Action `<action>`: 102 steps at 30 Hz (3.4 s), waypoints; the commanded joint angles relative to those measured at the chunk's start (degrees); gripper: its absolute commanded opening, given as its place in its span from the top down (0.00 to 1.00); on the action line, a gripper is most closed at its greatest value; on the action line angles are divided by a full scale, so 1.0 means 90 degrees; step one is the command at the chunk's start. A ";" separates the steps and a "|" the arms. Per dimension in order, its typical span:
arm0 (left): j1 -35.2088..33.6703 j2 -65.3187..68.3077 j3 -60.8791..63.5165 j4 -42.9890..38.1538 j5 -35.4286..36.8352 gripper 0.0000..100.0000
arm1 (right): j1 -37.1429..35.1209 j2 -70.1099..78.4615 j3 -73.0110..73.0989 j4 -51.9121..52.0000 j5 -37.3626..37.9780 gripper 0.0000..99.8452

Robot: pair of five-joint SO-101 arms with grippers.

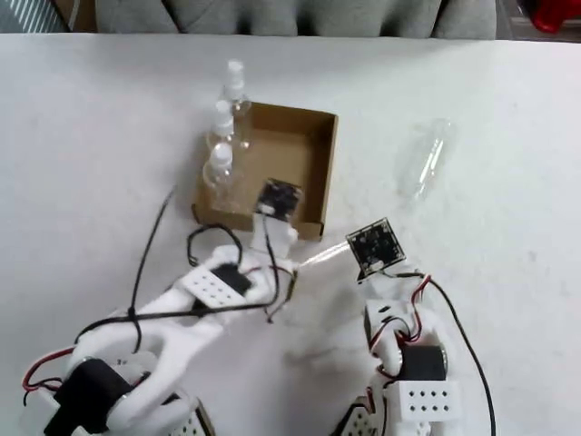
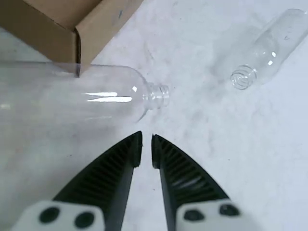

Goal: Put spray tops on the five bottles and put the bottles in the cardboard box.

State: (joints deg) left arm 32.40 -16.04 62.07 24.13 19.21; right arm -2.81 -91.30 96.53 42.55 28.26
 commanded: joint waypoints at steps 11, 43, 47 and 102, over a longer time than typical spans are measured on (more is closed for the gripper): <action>0.1744 -0.0024 0.0147 -0.1309 0.0020 0.98 | 0.0435 -0.0063 0.0039 -0.0230 0.0000 0.98; -0.0044 -0.0239 -0.0020 -0.1475 -0.0010 0.98 | 0.0464 -0.0063 0.0000 -0.0210 -0.0303 0.98; 0.0093 0.0747 -0.0596 -0.1485 -0.0010 0.98 | 0.0464 -0.0063 0.0000 -0.0239 -0.0303 0.98; 0.2095 -0.4430 0.0654 0.3868 -0.2227 0.98 | 0.0337 -0.0063 0.0029 -0.0259 -0.0254 0.98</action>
State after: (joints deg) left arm 48.48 -54.11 67.96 58.24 1.98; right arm 0.26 -91.30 96.53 41.32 25.98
